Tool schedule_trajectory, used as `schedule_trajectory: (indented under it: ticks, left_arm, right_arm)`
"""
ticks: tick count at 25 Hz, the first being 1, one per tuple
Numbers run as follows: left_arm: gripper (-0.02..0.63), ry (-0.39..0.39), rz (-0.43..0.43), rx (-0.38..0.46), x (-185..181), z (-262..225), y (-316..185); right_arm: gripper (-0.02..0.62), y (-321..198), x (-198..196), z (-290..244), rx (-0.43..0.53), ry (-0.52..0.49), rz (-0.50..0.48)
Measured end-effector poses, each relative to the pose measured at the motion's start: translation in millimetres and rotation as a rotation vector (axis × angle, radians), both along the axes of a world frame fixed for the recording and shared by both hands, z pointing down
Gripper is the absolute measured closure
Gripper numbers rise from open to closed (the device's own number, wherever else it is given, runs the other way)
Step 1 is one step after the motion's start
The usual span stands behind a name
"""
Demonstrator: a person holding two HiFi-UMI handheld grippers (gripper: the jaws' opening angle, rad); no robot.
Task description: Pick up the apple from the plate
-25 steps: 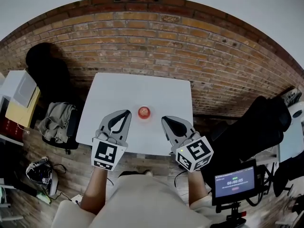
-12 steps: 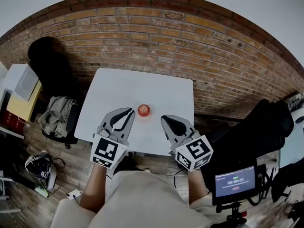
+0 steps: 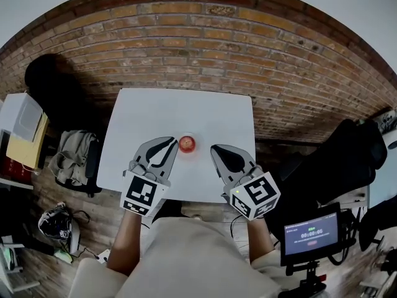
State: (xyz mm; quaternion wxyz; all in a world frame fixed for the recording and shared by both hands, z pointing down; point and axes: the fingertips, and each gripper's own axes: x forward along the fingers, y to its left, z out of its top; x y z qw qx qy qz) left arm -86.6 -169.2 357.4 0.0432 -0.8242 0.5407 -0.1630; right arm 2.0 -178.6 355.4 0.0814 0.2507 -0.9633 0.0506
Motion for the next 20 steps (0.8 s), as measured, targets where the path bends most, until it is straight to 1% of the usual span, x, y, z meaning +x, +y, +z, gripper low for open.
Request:
schedule_trajectory:
  ticks: [3,4,10,14,20]
  left_arm:
    - [0.593,-0.003,0.025,-0.031,-1,9,-13]
    - [0.576,-0.007,0.032,-0.043,-1,13,-17]
    - [0.529,-0.037,0.085,-0.110,1,33,-39]
    - [0.499,-0.060,0.124,-0.164,4,51,-47]
    - [0.470,-0.066,0.165,-0.223,4,72,-56]
  right_arm:
    - [0.594,-11,-2,5,-0.018,-0.003,0.024]
    - [0.594,-14,-3,7,-0.023,0.001,0.030]
    - [0.594,-30,-2,18,-0.061,0.010,0.064]
    - [0.594,-38,-2,26,-0.082,0.016,0.083]
    - [0.594,-47,-5,38,-0.111,0.029,0.109]
